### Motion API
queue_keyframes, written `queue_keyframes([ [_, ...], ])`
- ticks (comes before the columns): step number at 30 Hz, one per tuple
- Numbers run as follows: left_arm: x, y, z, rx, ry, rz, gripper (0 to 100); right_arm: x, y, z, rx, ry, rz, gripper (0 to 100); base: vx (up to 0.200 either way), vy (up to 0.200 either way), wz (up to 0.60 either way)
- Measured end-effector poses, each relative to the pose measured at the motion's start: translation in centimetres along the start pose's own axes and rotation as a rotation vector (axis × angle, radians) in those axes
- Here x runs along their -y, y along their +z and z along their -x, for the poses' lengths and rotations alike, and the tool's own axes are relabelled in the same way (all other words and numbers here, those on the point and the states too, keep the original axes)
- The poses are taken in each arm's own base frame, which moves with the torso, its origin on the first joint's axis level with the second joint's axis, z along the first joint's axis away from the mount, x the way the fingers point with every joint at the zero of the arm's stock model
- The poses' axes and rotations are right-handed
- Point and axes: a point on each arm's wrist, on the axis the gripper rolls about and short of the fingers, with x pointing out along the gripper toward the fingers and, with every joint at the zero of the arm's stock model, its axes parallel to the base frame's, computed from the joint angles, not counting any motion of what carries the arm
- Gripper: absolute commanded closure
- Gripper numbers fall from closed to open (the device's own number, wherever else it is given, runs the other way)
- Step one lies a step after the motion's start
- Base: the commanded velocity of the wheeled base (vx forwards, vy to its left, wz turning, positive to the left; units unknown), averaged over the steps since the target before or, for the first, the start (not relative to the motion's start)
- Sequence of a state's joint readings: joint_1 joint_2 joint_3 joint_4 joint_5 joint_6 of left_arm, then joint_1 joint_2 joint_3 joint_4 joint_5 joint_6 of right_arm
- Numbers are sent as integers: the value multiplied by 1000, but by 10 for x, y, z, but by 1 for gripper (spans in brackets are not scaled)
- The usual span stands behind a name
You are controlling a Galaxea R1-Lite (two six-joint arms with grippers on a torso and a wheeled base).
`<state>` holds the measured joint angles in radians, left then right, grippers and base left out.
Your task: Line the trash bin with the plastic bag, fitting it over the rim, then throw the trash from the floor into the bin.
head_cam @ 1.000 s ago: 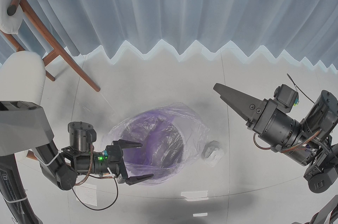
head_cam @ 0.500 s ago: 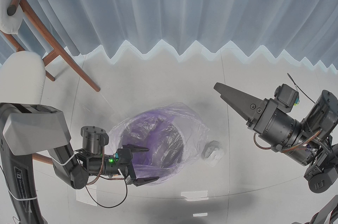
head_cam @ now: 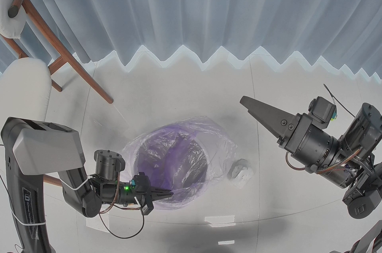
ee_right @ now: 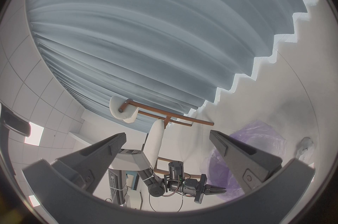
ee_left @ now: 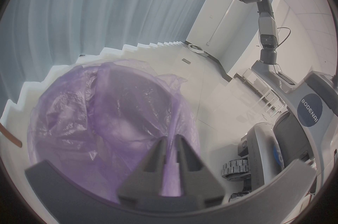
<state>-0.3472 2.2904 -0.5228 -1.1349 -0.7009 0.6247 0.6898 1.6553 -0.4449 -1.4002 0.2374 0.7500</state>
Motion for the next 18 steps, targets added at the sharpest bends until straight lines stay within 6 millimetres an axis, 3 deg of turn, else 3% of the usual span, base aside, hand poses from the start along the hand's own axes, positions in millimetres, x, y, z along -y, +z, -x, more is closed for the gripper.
queue_keyframes([
  [18,75,-4,47,-158,-106,99,100,2,-3,-1,-9,-6,-3,0,0,0,0],
])
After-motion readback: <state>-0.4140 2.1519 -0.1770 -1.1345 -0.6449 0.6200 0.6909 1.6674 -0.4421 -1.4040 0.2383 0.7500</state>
